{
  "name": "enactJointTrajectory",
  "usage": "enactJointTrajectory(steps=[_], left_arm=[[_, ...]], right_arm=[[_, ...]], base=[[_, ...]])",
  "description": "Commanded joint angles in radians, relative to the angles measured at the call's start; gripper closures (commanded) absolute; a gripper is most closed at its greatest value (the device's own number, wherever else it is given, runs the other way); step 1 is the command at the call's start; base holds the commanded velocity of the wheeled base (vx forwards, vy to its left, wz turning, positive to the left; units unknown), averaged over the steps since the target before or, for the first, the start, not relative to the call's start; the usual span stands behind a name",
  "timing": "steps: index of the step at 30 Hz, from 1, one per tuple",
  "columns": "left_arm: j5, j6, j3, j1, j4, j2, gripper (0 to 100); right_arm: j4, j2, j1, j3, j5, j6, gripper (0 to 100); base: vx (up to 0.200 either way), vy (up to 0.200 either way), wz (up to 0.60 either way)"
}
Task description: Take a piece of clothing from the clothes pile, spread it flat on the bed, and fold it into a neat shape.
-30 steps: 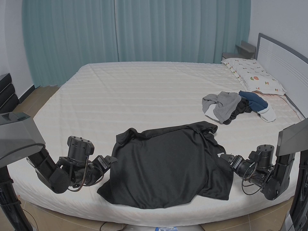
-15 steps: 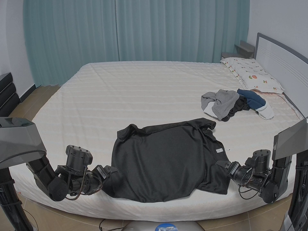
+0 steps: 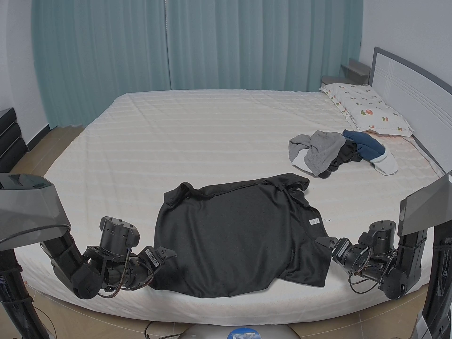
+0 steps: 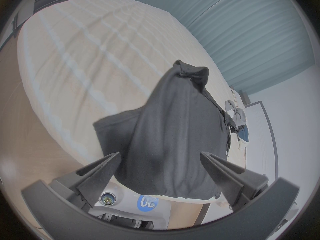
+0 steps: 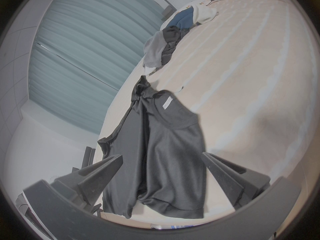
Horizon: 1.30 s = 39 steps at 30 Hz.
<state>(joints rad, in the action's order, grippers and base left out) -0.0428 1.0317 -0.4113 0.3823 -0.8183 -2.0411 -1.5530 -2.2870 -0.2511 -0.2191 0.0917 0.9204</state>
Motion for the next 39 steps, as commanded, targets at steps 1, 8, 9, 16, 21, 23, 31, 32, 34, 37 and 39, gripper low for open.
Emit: enactJointTrajectory(steps=[1,8,9,16,21,23,31,32,34,37,39], left_arm=[[0.001,-0.001,0.005,0.006,-0.001,0.001,0],[0.007,-0.009,0.012,0.004,-0.001,0.021,0],[0.011,-0.01,0.014,0.006,-0.002,0.019,0],[0.011,-0.007,0.014,0.004,-0.001,0.021,0],[0.012,-0.007,0.016,0.004,-0.001,0.022,0],[0.014,-0.007,0.014,0.004,0.001,0.024,0],[0.02,-0.012,0.009,-0.016,0.001,0.028,0],[0.02,-0.012,0.009,-0.016,0.001,0.028,0],[0.02,-0.013,0.006,-0.036,0.001,0.03,0],[0.047,-0.027,0.006,-0.059,0.002,0.028,0],[0.077,-0.047,0.003,-0.074,0.002,0.025,0]], right_arm=[[-0.012,-0.003,-0.002,-0.002,-0.004,-0.003,0],[-0.012,-0.005,-0.005,0.0,-0.004,-0.003,0],[-0.012,-0.006,-0.005,-0.002,-0.004,-0.005,0],[-0.012,-0.008,-0.022,0.003,-0.006,-0.006,0],[-0.012,-0.011,-0.037,0.006,-0.006,-0.008,0],[-0.012,-0.023,-0.04,0.004,-0.007,-0.009,0],[-0.012,-0.038,-0.04,-0.002,-0.007,-0.011,0],[-0.012,-0.038,-0.04,-0.002,-0.007,-0.011,0],[-0.012,-0.04,-0.039,-0.005,-0.007,-0.009,0],[-0.012,-0.046,-0.042,-0.005,-0.007,-0.009,0],[-0.012,-0.048,-0.042,-0.006,-0.006,-0.009,0]], base=[[0.0,0.0,0.0],[0.0,0.0,0.0],[0.0,0.0,0.0],[-0.029,0.0,0.0],[-0.2,0.0,0.0],[-0.2,0.0,0.0],[-0.1,0.0,0.0],[0.0,0.0,0.0],[0.0,0.0,0.0],[0.0,0.0,0.0],[0.0,0.0,0.0]])
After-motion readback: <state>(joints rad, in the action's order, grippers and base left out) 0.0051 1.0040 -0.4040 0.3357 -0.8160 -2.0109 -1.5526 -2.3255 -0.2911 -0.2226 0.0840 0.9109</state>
